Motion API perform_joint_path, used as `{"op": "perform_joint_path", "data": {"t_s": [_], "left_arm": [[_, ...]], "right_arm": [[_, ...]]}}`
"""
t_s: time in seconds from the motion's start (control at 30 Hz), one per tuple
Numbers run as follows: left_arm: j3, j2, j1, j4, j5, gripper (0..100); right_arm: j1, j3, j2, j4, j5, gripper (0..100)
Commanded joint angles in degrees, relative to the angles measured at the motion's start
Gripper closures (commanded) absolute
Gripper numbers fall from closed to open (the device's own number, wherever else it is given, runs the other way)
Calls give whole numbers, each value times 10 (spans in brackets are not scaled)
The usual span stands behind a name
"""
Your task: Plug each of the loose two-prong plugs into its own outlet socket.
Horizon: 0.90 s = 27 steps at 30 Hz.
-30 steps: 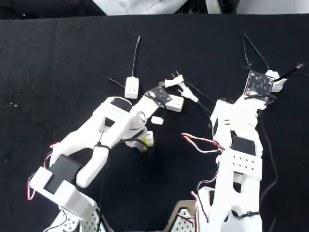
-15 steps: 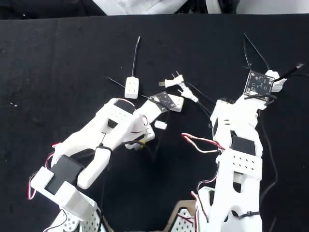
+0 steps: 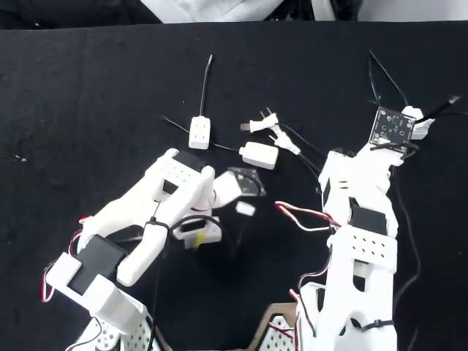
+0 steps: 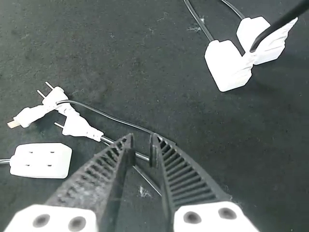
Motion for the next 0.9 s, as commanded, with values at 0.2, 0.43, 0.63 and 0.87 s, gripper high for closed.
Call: {"op": "perform_joint_path", "data": {"t_s": [0.2, 0.43, 0.63, 0.87], "left_arm": [[-39, -7, -7, 32, -20, 868], [-102, -7, -9, 113, -4, 732], [-128, -7, -57, 135, -4, 769], [-72, -8, -122, 104, -4, 780]], "right_arm": [[7, -32, 1, -9, -5, 946], [7, -32, 1, -9, -5, 946], [6, -32, 1, -9, -5, 946], [6, -32, 1, -9, -5, 946]]}}
